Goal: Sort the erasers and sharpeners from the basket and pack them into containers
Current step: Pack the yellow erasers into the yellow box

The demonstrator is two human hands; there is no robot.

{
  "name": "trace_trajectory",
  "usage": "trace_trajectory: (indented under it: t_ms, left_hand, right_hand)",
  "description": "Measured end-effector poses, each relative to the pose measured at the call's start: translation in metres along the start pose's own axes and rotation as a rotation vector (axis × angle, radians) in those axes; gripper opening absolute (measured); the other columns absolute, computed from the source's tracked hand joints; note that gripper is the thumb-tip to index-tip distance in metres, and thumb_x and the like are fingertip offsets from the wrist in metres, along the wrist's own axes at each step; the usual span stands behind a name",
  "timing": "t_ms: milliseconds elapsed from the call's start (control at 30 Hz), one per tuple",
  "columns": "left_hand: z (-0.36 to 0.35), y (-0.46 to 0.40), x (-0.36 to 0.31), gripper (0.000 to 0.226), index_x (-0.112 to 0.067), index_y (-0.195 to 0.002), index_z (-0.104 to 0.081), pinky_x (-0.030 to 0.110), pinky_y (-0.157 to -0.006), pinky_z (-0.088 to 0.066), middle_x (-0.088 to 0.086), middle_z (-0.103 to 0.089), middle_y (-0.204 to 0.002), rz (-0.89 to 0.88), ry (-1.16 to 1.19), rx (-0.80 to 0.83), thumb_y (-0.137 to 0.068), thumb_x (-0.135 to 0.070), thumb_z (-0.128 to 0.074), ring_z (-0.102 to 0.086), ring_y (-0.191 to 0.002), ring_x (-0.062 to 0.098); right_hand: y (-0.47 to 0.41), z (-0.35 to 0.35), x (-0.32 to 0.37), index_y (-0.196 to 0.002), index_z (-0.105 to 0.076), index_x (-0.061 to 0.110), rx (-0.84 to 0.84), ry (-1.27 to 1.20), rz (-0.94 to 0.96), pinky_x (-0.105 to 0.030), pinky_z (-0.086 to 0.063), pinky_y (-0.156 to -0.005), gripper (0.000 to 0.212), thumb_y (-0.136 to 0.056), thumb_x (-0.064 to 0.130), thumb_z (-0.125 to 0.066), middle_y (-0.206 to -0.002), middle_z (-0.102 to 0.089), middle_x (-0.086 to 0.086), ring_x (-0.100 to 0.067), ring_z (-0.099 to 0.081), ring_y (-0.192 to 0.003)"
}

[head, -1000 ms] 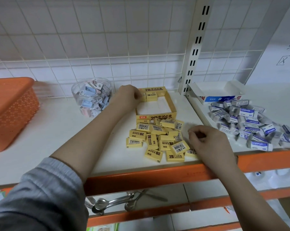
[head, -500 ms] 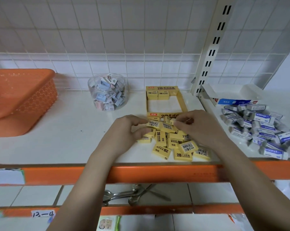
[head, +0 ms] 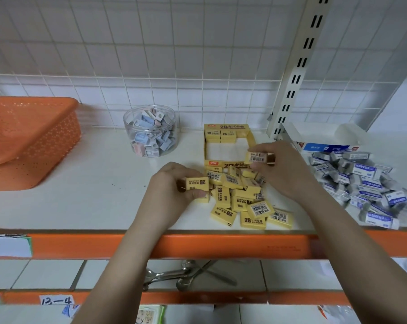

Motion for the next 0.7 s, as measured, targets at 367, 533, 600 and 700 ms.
trace_trajectory:
  t_ms: [367, 533, 600, 700]
  left_hand:
    - [0.0, 0.003, -0.009, 0.045, -0.038, -0.108, -0.061, 0.024, -0.077, -0.051, -0.003, -0.068, -0.074, 0.092, 0.405, 0.064, -0.081, -0.002, -0.068, -0.065, -0.077, 0.014]
    - [0.002, -0.001, -0.013, 0.027, -0.016, -0.094, -0.07, 0.015, -0.064, -0.051, 0.0, -0.072, -0.071, 0.135, 0.594, 0.035, -0.078, 0.005, -0.067, -0.068, -0.07, 0.009]
    - [0.002, -0.004, -0.014, 0.029, -0.018, -0.099, -0.069, 0.014, -0.064, -0.051, -0.004, -0.067, -0.061, 0.134, 0.601, 0.013, -0.079, 0.003, -0.066, -0.065, -0.064, 0.003]
    - [0.003, -0.009, -0.012, 0.035, -0.032, -0.1, -0.066, 0.014, -0.072, -0.05, -0.003, -0.055, -0.057, 0.107, 0.539, -0.038, -0.082, -0.002, -0.065, -0.057, -0.06, -0.002]
  right_hand:
    - [-0.014, 0.008, 0.005, -0.087, -0.067, 0.031, 0.001, -0.456, -0.078, -0.015, -0.052, -0.061, 0.024, -0.077, 0.01, -0.075, -0.083, -0.064, -0.001, -0.014, -0.064, -0.076]
    - [-0.013, 0.009, 0.009, -0.088, -0.069, 0.016, 0.018, -0.814, -0.13, -0.016, -0.056, -0.065, 0.013, -0.079, 0.006, -0.069, -0.067, -0.072, 0.002, -0.008, -0.07, -0.067]
    - [-0.012, 0.011, 0.01, -0.08, -0.07, 0.02, -0.008, -0.756, -0.07, -0.017, -0.055, -0.073, 0.009, -0.076, 0.011, -0.072, -0.068, -0.07, 0.007, -0.007, -0.066, -0.07]
    - [-0.007, 0.013, 0.016, -0.08, -0.071, 0.022, -0.012, -0.562, 0.078, -0.015, -0.05, -0.063, 0.012, -0.075, 0.011, -0.075, -0.054, -0.058, 0.014, -0.003, -0.051, -0.057]
Point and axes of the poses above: each hand's wrist, its own y-axis away from the middle knuckle, its own z-axis out of the back of the hand, x = y × z, the point moved 4 cm from there along -y, towards the middle knuckle
